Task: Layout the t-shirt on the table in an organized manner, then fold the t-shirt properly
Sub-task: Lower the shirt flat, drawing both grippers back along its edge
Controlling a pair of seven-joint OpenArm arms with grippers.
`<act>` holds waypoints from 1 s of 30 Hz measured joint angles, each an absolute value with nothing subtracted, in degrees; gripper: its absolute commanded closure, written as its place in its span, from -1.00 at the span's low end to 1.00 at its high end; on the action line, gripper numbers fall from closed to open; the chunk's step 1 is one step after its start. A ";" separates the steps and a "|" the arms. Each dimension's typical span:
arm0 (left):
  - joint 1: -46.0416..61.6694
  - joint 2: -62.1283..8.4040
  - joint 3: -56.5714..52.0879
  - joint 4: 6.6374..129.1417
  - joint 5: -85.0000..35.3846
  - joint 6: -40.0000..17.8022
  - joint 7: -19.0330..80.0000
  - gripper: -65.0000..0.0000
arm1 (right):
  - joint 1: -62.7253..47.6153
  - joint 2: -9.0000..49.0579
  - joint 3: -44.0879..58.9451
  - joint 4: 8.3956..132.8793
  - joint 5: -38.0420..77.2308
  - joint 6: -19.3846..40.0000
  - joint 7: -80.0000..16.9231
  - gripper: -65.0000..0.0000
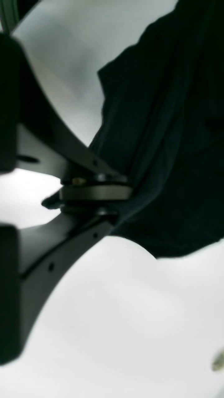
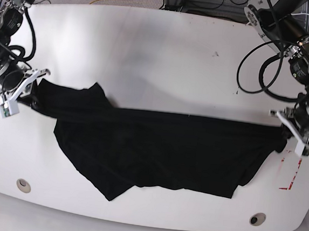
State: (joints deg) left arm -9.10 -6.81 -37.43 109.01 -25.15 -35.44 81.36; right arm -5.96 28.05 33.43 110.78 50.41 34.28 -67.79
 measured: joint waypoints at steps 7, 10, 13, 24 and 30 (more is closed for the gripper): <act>1.13 -9.61 -42.57 109.03 -30.61 -35.44 81.21 1.00 | -12.45 23.99 33.58 112.05 50.43 34.20 -67.79 1.00; 4.43 -10.46 -43.79 109.03 -32.69 -35.44 81.21 1.00 | -14.24 23.14 33.61 112.07 50.35 34.11 -67.81 1.00; 6.79 -11.42 -44.69 109.03 -34.52 -35.44 81.14 1.00 | -15.70 22.13 33.78 112.09 50.22 34.13 -67.77 1.00; 13.39 -12.60 -46.04 109.01 -35.14 -35.44 81.01 1.00 | -23.35 19.94 33.76 114.61 50.41 33.91 -67.70 1.00; 13.85 -12.75 -47.70 109.03 -35.22 -35.44 80.97 1.00 | -25.43 19.00 33.76 114.65 50.43 33.91 -67.70 1.00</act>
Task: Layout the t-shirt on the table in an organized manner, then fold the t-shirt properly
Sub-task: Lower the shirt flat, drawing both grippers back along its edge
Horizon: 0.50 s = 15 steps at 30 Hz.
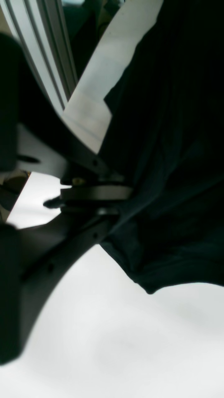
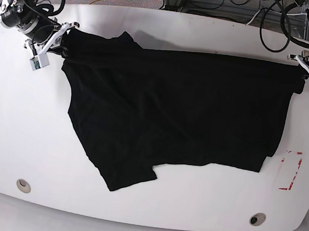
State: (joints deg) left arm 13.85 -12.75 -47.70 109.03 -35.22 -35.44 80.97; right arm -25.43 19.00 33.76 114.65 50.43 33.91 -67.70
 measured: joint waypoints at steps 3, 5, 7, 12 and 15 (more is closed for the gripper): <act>14.39 -13.67 -47.66 109.03 -35.44 -35.44 80.97 1.00 | -26.63 18.72 33.76 114.67 50.50 33.91 -67.53 1.00; 14.81 -14.63 -47.62 109.03 -35.88 -35.44 80.97 1.00 | -28.03 18.57 33.76 114.69 50.72 33.89 -67.33 1.00; 15.07 -15.20 -47.66 109.03 -35.68 -35.44 80.99 1.00 | -29.58 18.33 33.76 114.69 51.05 33.93 -67.29 1.00; 15.68 -15.81 -47.68 109.03 -35.83 -35.46 80.93 1.00 | -31.64 16.82 33.78 114.69 50.61 33.95 -67.33 1.00; 16.05 -16.08 -47.70 109.03 -35.64 -35.44 81.01 1.00 | -31.73 16.36 33.76 114.63 50.61 34.11 -67.51 1.00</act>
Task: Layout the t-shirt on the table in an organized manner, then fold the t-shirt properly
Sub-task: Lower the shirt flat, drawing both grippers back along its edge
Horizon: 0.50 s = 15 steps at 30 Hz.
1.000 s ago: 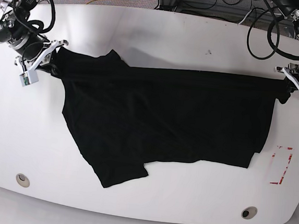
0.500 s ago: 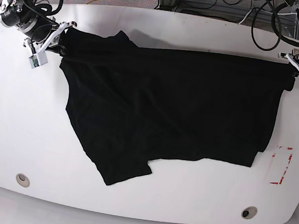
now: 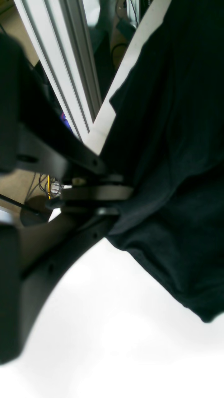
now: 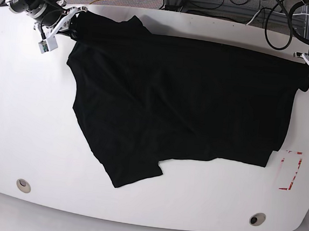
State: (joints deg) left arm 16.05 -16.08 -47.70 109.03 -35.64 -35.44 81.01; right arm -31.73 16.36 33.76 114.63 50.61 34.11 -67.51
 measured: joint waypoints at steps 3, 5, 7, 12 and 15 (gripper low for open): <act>16.01 -16.08 -47.70 109.03 -35.64 -35.44 80.99 1.00 | -31.29 16.36 33.76 114.63 50.61 34.11 -67.13 1.00; 15.79 -16.08 -47.70 109.03 -35.66 -35.44 80.99 1.00 | -30.52 16.34 33.76 114.65 50.63 34.11 -67.11 1.00; 14.87 -15.94 -47.68 109.01 -35.62 -35.42 81.10 1.00 | -29.50 16.36 33.76 114.65 50.59 34.09 -67.18 1.00; 11.60 -15.79 -47.64 109.01 -35.46 -35.35 80.79 1.00 | -26.52 16.34 33.78 114.63 50.39 34.06 -67.31 1.00; 10.87 -15.92 -47.64 108.97 -35.57 -35.35 80.36 1.00 | -24.60 16.34 33.78 114.45 50.41 33.95 -67.31 1.00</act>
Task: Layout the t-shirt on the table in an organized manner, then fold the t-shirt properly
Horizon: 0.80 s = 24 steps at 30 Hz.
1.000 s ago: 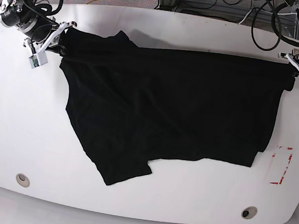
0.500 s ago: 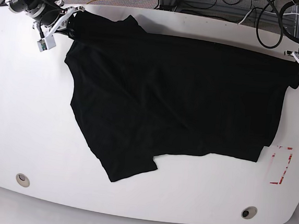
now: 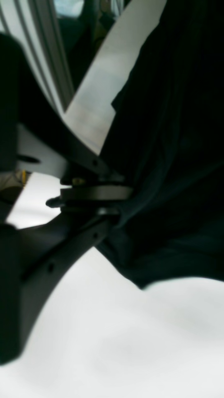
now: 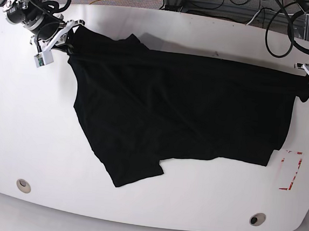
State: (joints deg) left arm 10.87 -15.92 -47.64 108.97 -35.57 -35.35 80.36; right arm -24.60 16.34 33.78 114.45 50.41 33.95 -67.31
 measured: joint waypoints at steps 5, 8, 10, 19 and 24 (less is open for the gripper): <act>8.69 -15.88 -47.64 106.63 -35.46 -35.27 81.19 1.00 | -21.43 16.34 33.67 111.94 50.41 33.91 -67.33 1.00; 7.20 -15.97 -47.64 104.73 -35.73 -35.16 80.93 1.00 | -20.34 16.32 33.58 110.50 50.48 33.93 -67.37 1.00; 5.96 -16.01 -47.64 102.91 -35.64 -35.14 81.01 1.00 | -19.49 16.32 33.50 109.43 50.41 33.89 -67.53 1.00; -0.69 -15.77 -47.62 95.44 -35.46 -35.14 81.21 1.00 | -15.84 16.05 33.50 104.40 50.41 33.89 -67.68 1.00; -4.25 -15.77 -47.22 91.90 -33.76 -35.14 81.28 1.00 | -14.92 16.03 33.47 102.61 50.46 33.93 -67.68 1.00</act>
State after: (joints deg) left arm -4.25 -15.77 -47.22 91.90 -33.76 -35.14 81.28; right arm -14.92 16.03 33.47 102.61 50.46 33.93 -67.68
